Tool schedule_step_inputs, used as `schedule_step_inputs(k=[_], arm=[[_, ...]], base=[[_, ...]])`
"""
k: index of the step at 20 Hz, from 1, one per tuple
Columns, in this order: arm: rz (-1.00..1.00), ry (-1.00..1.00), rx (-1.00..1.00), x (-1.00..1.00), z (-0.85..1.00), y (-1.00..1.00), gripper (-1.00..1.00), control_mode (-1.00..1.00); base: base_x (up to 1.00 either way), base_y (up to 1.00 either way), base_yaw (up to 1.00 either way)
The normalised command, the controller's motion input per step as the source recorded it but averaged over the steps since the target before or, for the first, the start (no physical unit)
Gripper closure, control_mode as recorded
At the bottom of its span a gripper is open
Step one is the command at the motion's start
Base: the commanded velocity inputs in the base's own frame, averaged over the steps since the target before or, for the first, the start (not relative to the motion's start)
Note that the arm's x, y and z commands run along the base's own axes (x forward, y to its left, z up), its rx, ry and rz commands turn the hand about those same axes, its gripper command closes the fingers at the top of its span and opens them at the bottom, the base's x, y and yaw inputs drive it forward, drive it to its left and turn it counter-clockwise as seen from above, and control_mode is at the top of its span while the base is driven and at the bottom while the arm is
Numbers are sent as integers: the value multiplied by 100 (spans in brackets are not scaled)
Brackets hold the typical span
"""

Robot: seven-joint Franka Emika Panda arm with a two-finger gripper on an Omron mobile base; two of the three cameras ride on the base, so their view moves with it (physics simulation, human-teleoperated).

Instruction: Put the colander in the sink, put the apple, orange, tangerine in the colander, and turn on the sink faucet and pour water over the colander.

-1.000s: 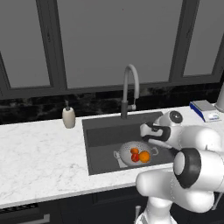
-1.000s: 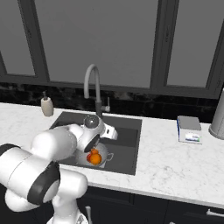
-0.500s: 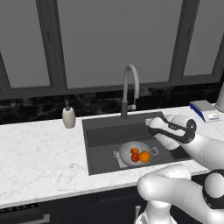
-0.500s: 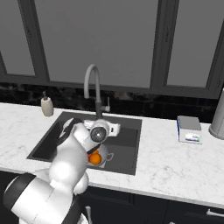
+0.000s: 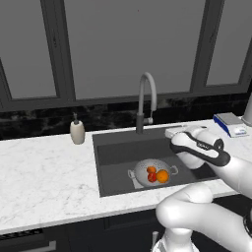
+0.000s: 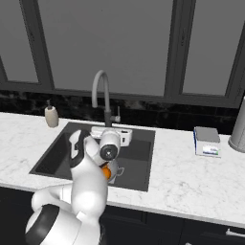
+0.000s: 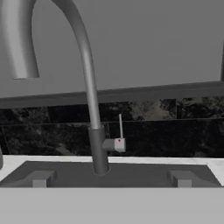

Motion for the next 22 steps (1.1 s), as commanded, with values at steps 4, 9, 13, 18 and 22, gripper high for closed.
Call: schedule_step_inputs(k=[4,9,13,18,22], arm=[[0,-1,0,1,23,0,-100,-100],[0,0,0,10,14,0,-100,-100],[0,0,0,28,11,2,-100,-100],[0,0,0,22,2,1,-100,-100],[0,0,0,14,0,0,-100,-100]], base=[[0,0,0],[0,0,0],[0,0,0],[0,0,0],[0,0,0]])
